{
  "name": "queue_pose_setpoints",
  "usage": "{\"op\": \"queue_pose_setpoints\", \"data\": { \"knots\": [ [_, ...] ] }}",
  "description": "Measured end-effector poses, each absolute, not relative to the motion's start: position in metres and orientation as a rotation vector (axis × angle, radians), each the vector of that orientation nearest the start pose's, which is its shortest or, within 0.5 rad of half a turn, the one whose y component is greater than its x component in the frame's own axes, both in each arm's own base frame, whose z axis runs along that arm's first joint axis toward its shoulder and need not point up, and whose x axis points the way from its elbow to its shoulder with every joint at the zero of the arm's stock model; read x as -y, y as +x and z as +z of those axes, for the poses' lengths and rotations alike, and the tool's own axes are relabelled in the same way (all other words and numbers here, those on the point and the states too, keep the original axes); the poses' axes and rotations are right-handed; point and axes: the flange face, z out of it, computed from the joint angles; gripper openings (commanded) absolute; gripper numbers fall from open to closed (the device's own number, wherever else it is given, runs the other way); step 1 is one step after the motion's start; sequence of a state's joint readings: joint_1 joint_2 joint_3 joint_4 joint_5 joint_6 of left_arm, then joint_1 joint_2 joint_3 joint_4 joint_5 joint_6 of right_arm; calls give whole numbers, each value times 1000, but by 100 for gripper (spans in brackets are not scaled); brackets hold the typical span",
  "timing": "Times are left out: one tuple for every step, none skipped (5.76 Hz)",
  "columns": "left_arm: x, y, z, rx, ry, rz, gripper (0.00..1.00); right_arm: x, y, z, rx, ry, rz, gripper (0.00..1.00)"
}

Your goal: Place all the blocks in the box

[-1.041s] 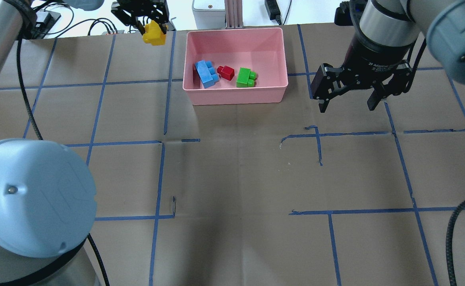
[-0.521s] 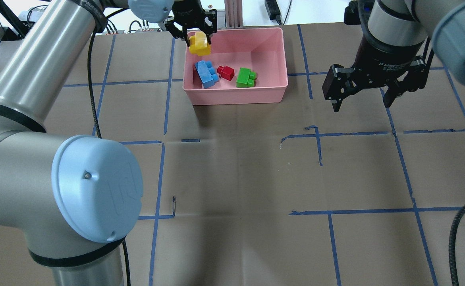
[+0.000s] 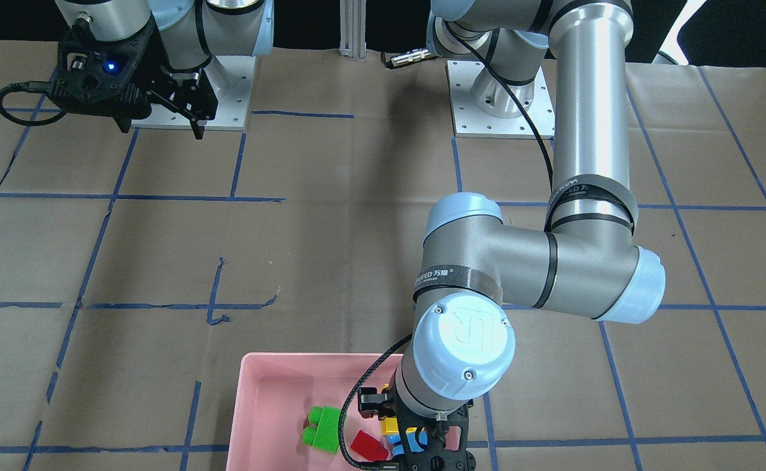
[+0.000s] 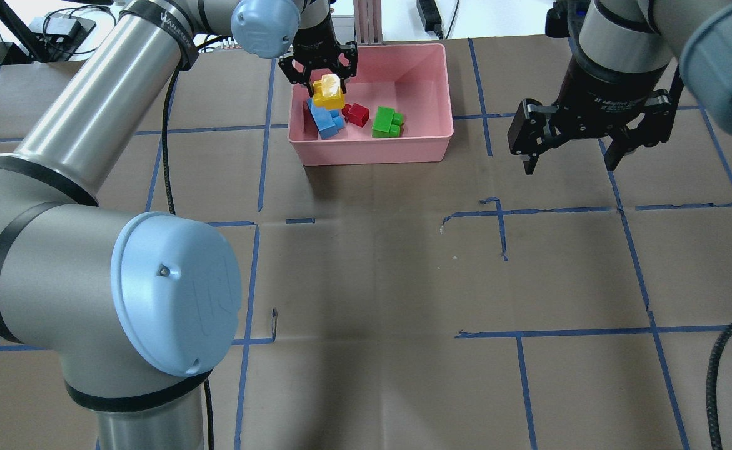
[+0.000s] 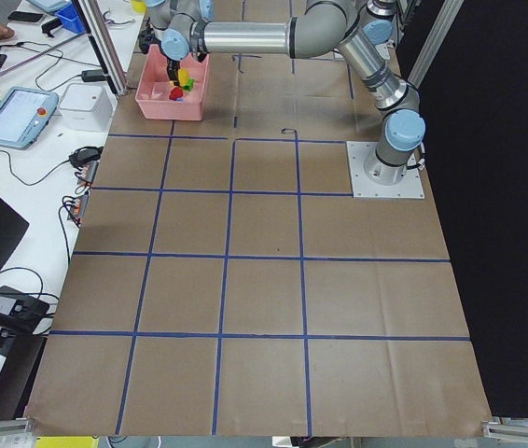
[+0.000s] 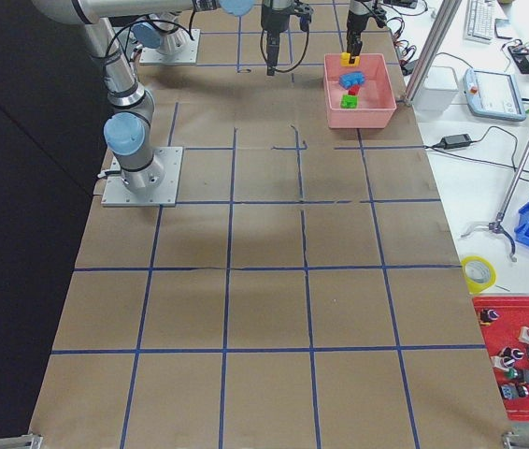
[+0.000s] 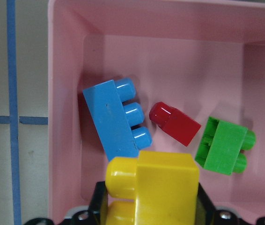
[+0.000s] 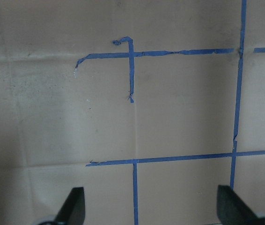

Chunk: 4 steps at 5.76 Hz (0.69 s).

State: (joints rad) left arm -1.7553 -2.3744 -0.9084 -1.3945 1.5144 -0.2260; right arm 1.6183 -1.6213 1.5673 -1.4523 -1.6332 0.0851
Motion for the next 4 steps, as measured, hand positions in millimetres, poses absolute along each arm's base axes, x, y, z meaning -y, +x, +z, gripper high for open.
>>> {"op": "queue_pose_setpoints", "data": {
  "knots": [
    [758, -283, 313, -3206, -64, -59, 99, 458, 149, 501, -3205, 56, 97, 100],
    [756, -281, 332, -3211, -59, -99, 99, 458, 149, 501, -3205, 54, 95, 100],
    [748, -275, 361, -3214, -49, -139, 99, 459, 149, 501, -3205, 53, 97, 100],
    [734, -255, 399, -3211, -9, -138, 99, 459, 149, 501, -3205, 52, 97, 100]
  ]
}}
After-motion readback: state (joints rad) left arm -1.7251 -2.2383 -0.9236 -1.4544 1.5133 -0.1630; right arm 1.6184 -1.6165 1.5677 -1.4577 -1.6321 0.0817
